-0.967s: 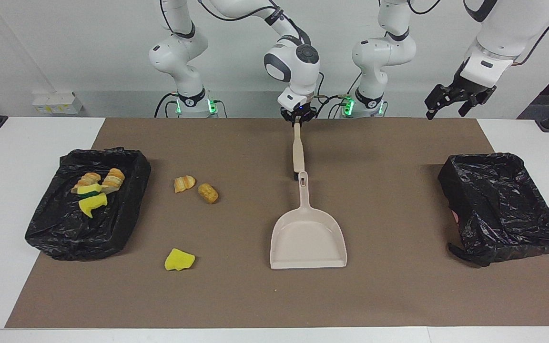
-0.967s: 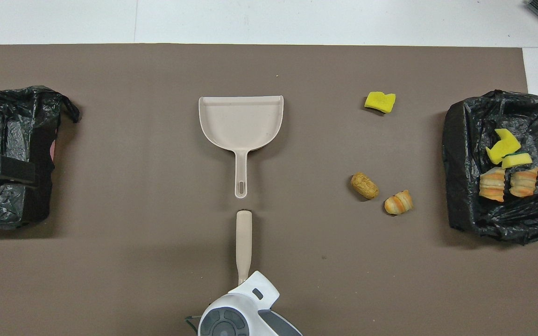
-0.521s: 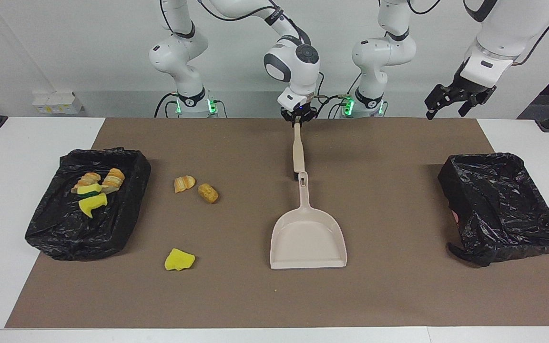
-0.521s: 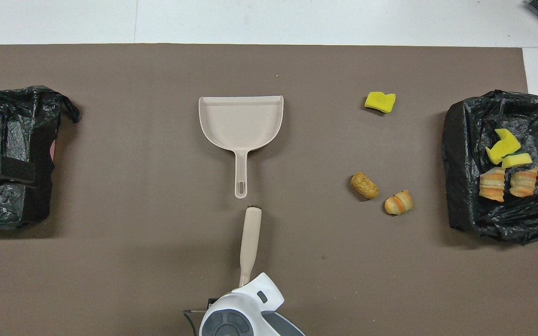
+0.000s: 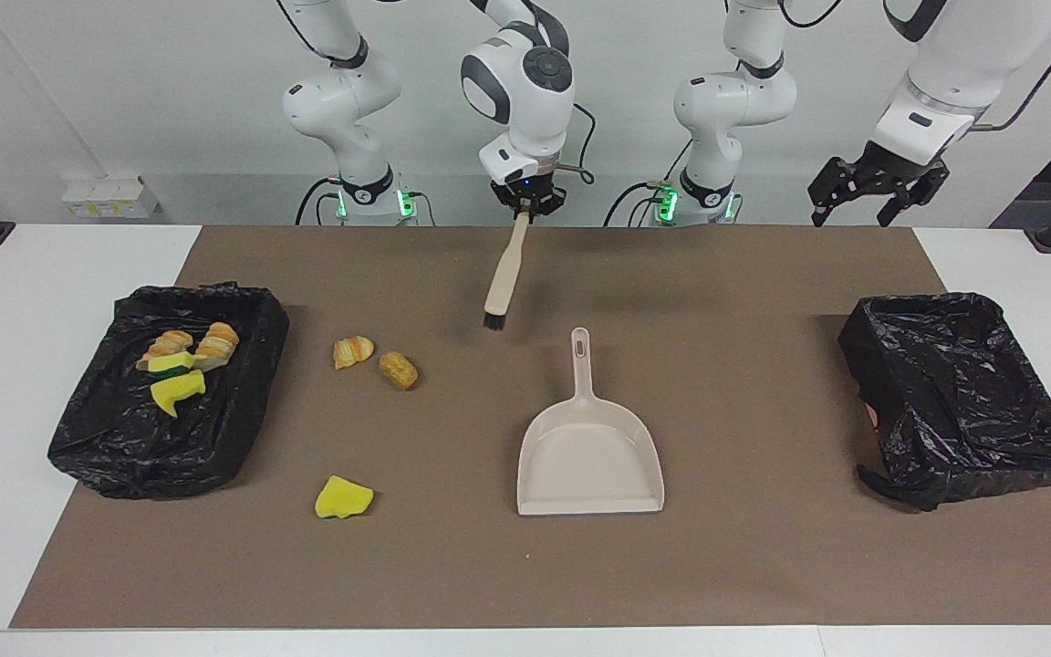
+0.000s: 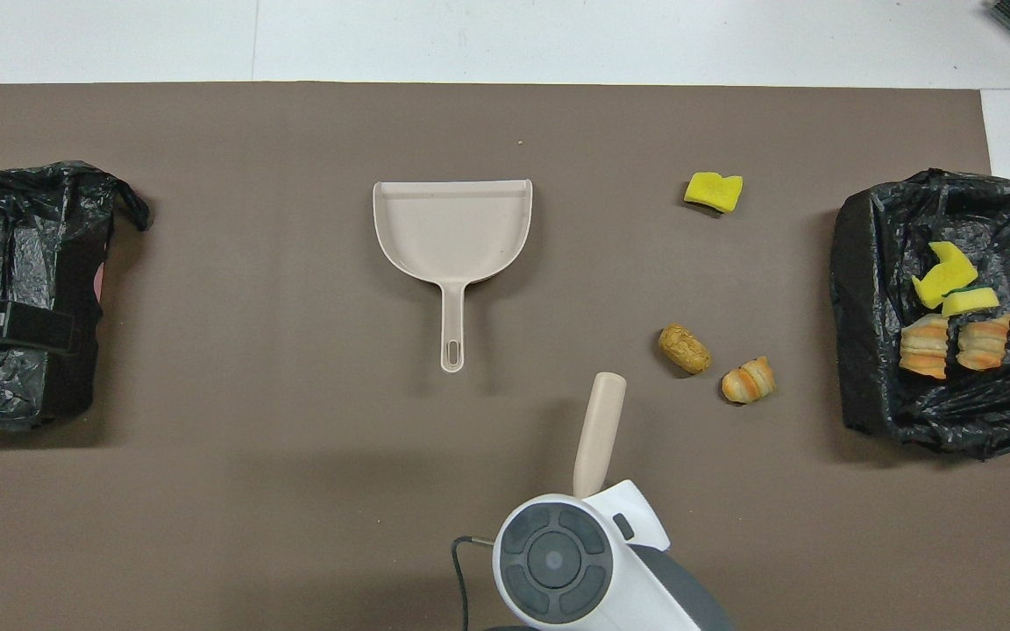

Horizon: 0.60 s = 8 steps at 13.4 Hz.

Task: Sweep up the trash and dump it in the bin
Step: 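Grasp the dustpan with the left gripper while the right gripper grasps the brush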

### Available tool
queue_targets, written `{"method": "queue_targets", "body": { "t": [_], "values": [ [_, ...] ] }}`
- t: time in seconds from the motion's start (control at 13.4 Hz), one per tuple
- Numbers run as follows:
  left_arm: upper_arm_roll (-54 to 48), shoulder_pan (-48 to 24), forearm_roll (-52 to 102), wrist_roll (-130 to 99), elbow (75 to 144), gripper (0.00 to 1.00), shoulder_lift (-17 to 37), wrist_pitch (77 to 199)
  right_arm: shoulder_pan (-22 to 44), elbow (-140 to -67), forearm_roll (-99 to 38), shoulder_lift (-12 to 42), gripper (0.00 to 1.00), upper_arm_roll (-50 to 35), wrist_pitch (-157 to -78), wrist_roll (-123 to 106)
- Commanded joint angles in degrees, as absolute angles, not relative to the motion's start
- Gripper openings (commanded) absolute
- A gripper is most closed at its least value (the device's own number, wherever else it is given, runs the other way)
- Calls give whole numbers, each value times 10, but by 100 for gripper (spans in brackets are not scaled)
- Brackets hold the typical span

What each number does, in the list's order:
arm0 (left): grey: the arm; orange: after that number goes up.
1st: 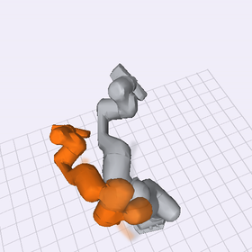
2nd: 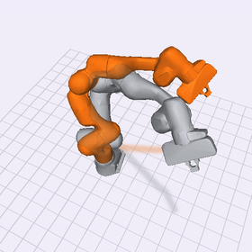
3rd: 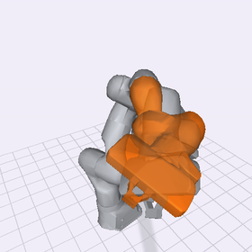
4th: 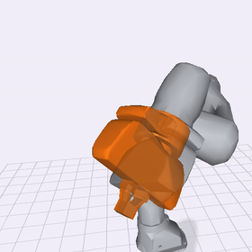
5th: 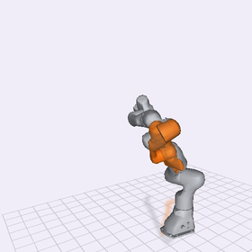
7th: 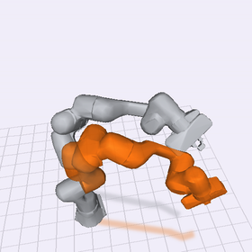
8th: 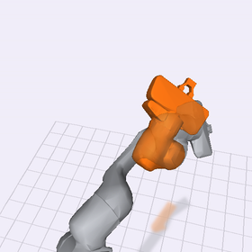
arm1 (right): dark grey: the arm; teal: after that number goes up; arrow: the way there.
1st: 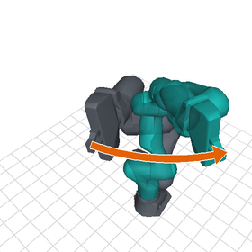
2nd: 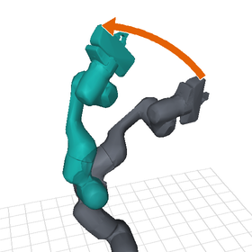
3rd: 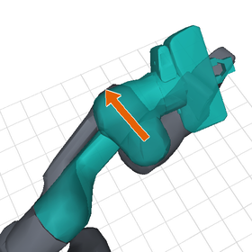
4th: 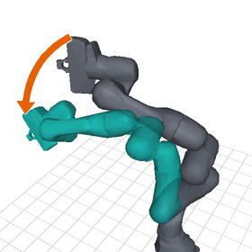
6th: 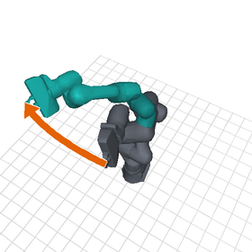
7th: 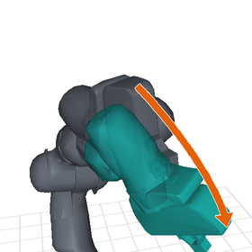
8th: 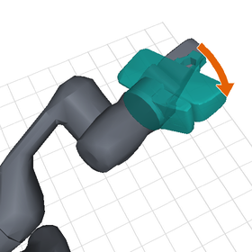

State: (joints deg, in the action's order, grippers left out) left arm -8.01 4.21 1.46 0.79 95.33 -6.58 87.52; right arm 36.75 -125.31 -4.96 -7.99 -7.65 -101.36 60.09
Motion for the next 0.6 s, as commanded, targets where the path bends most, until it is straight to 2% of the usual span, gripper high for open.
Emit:
{"method": "queue_targets", "body": {
  "t": [0.0, 0.22, 0.37, 0.52],
  "values": [
    [-88, 6, 13, -37, 965, 100, -56, 929, 332, -1290, -11, -96, 0, -80, -1008, 595],
    [-87, -87, 13, -135, 966, 100, -9, 985, 282, -1321, 47, -105, 0, -81, -1001, 595],
    [-88, -125, 15, -161, 967, 100, 21, 1025, 241, -1338, 54, -107, 0, -81, -1003, 595],
    [-88, -187, 14, -227, 966, 100, 90, 1088, 215, -1357, 56, -117, 0, -81, -994, 587]
  ]
}}
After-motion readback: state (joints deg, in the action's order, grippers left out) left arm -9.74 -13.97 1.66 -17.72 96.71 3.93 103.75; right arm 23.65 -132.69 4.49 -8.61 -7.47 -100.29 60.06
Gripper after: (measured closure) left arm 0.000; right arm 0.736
